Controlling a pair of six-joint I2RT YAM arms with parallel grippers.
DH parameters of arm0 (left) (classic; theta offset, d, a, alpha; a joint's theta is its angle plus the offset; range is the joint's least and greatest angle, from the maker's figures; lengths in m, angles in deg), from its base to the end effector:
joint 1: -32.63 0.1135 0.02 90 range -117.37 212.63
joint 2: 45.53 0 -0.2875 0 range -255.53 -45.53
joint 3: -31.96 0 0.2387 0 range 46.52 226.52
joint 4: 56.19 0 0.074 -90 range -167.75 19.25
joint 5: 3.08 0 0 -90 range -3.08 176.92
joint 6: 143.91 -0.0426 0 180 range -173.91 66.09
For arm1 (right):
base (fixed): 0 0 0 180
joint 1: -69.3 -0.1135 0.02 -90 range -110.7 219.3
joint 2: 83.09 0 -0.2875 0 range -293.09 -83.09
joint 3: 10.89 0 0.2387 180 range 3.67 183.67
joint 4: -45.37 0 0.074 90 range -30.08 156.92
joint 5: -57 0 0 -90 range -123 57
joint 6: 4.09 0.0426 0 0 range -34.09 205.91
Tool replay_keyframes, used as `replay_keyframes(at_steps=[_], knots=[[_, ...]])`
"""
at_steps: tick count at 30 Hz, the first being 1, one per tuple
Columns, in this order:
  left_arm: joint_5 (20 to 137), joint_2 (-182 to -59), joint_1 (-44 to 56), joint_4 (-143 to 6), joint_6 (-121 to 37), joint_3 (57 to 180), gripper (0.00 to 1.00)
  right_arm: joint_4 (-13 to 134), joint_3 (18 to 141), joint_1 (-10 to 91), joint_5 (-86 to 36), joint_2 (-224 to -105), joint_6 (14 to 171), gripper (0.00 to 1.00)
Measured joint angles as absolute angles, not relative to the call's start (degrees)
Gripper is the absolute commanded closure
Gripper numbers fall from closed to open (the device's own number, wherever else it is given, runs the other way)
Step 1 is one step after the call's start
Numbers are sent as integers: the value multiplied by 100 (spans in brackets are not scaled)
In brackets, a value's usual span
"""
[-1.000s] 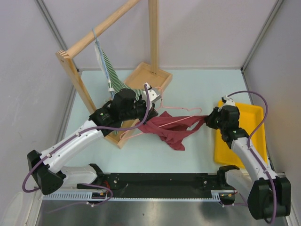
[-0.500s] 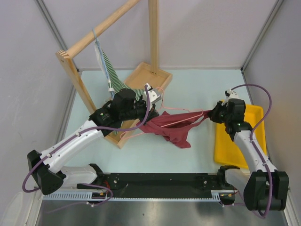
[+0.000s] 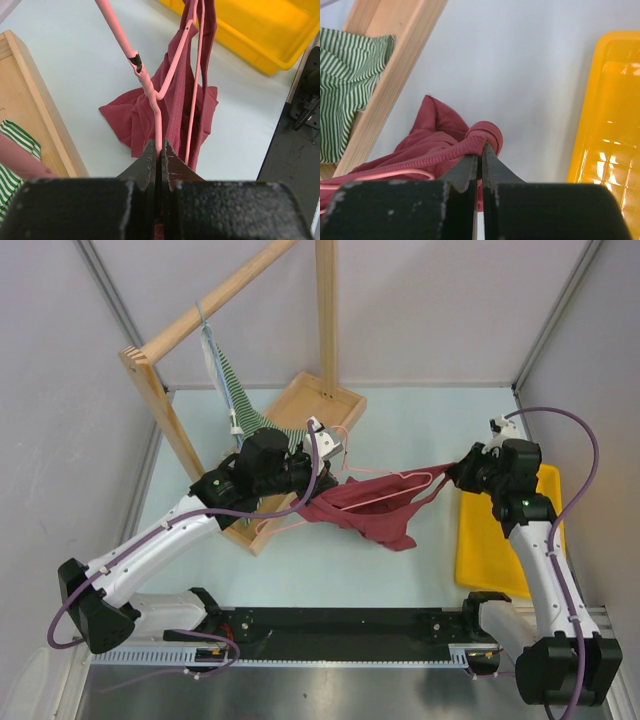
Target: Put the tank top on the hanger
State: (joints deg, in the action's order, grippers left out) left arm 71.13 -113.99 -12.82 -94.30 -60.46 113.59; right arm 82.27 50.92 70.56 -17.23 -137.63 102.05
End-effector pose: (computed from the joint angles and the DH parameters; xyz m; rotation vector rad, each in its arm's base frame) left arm 0.1679 -0.1871 0.3868 1.0628 1.7650 -0.7042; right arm 0.1902 0.0074 0.3210 0.1497 2.0918 0.4445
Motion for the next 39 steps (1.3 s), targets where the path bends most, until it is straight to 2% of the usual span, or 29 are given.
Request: replay_keyframes(at_steps=[16,20,31,39], knots=[[7104,-11399,-1282,-9432,-6046,11359,100,9012,6084,6695,-1404,-13590,10170,100],[7100,-11402,-1282,-9435,-6046,11359,100,9056,6464,6367,-1459,-13693,10172,100],[7104,-11402,-1282,-9439,-6046,11359,100,9246,7151,4649,-2226,-14257,10235,100],[7047,-11402,-1284,-9441,-6046,11359,100,9241,7627,4328,-2521,-14679,10233,100]])
